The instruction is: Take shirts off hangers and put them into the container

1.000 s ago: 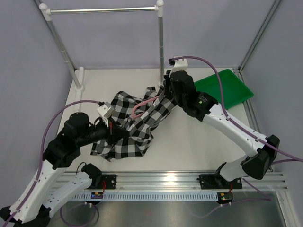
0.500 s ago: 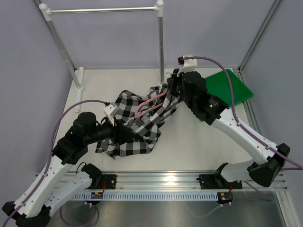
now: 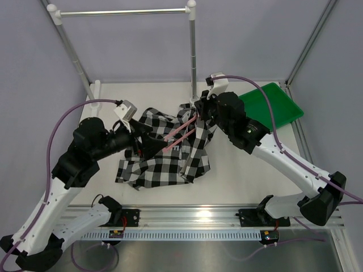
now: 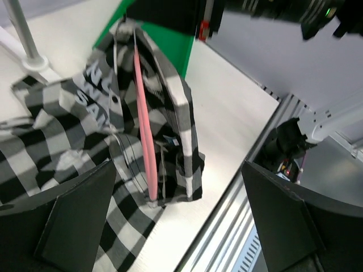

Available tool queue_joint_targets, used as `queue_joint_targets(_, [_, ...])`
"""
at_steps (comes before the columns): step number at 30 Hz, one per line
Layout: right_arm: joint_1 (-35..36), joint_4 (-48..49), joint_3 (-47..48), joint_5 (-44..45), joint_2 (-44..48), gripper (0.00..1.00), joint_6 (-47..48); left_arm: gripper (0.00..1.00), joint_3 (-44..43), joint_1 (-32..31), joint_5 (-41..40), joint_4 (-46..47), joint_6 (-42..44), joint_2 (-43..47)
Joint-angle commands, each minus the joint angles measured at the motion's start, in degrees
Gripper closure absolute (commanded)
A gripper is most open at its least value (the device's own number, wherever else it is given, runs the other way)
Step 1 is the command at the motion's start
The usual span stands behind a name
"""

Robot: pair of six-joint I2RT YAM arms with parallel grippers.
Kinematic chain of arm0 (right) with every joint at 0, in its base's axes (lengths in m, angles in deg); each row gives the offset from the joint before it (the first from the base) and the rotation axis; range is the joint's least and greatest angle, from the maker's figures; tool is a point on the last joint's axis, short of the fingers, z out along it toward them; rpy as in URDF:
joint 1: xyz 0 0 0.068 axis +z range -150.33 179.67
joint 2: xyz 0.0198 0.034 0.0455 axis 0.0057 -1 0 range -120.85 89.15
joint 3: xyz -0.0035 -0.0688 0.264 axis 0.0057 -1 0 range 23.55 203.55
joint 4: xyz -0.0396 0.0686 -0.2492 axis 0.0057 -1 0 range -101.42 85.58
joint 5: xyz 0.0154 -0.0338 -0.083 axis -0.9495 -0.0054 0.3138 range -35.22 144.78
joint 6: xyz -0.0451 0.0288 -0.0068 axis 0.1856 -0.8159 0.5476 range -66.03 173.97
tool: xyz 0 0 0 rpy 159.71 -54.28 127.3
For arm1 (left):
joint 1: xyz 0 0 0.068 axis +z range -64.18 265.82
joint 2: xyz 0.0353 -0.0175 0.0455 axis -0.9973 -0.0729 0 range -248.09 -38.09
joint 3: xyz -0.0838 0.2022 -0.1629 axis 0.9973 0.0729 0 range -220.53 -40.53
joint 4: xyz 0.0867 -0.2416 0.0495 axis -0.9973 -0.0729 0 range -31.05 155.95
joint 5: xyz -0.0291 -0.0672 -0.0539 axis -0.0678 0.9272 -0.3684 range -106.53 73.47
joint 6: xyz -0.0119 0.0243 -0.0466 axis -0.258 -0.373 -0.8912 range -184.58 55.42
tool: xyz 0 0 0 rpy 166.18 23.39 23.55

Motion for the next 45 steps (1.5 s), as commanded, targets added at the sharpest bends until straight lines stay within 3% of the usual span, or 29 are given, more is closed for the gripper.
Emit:
queue_joint_targets(1, [1.3,5.8,0.8,-1.9,0.1,1.0,1.9,0.01,-4.4,-0.3,-3.1,-0.5,1.9,-3.7])
queue_joint_targets(10, [3.1,6.2,1.5,-3.2,-0.9,1.0,3.5,0.12,-5.4,-1.5,-4.4,1.1,1.0,-11.7])
queue_joint_targets(19, [4.2,6.2,1.8,-3.5,-1.6,1.0,4.4,0.28,-7.7,-6.0,-11.8,-2.6,3.1,-19.0])
queue_joint_targets(27, [4.4,6.0,1.5,-3.5,-0.9,1.0,5.0,0.67,-7.1,-7.4,-13.5,-2.7,3.4,-20.6])
queue_joint_targets(32, [4.5,5.8,1.5,-3.6,-0.6,1.0,5.0,0.99,-7.2,-8.2,-14.5,-2.7,3.8,-20.8])
queue_joint_targets(35, [4.5,5.5,1.3,-3.7,-0.4,1.0,4.4,1.0,-7.3,-8.6,-15.3,-2.7,4.5,-20.8])
queue_joint_targets(37, [4.6,4.9,1.2,-4.1,0.0,0.96,3.9,1.0,-7.1,-9.0,-15.7,-2.5,5.0,-20.8])
queue_joint_targets(45, [4.6,1.3,0.4,-4.9,3.8,0.43,1.1,1.0,-4.7,-9.0,-18.9,-0.7,6.4,-19.9])
